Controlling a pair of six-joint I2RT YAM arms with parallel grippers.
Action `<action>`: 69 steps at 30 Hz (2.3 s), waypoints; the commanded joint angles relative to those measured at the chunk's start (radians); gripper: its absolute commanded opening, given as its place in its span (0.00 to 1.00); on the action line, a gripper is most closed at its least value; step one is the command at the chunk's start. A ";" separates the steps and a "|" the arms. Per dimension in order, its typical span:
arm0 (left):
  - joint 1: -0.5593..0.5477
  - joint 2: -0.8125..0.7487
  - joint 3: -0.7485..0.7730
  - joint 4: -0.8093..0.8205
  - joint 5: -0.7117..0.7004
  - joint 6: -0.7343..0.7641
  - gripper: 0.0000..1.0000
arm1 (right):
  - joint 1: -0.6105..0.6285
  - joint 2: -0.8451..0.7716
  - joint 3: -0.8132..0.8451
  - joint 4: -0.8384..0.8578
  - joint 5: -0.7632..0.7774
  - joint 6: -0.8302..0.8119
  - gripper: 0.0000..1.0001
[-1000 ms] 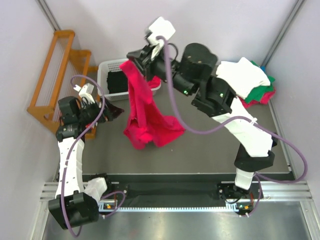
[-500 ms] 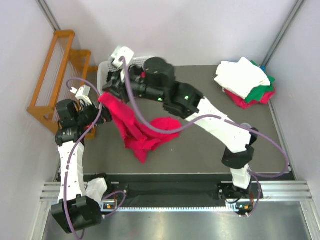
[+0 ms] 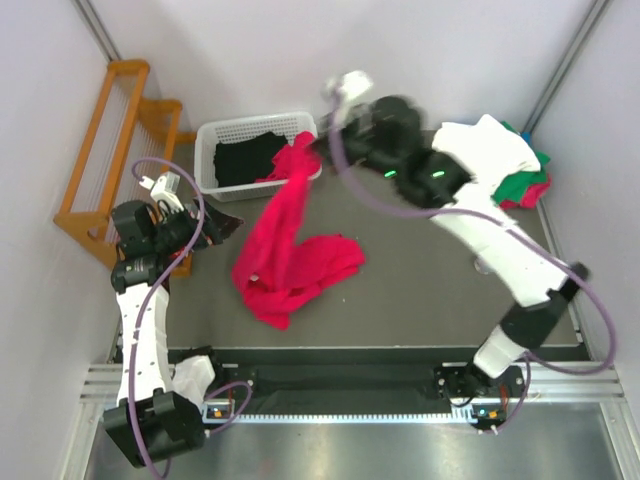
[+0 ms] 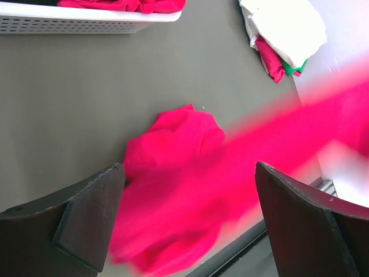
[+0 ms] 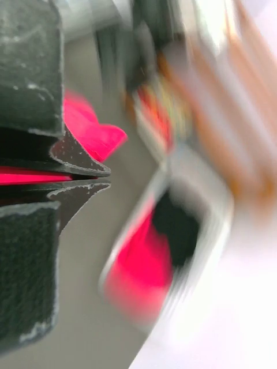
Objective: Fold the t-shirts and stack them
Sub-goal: Flatten the tshirt out
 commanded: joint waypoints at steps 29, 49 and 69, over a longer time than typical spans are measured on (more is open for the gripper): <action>-0.154 0.206 0.207 -0.130 0.012 0.193 0.99 | -0.491 -0.134 -0.603 0.017 0.181 0.276 1.00; -0.616 0.689 0.452 -0.205 -0.275 0.311 0.99 | -0.407 0.240 -0.436 0.060 0.026 0.303 0.71; -0.734 0.915 0.552 -0.044 -0.289 0.228 0.99 | -0.439 0.341 -0.488 0.094 0.087 0.311 0.59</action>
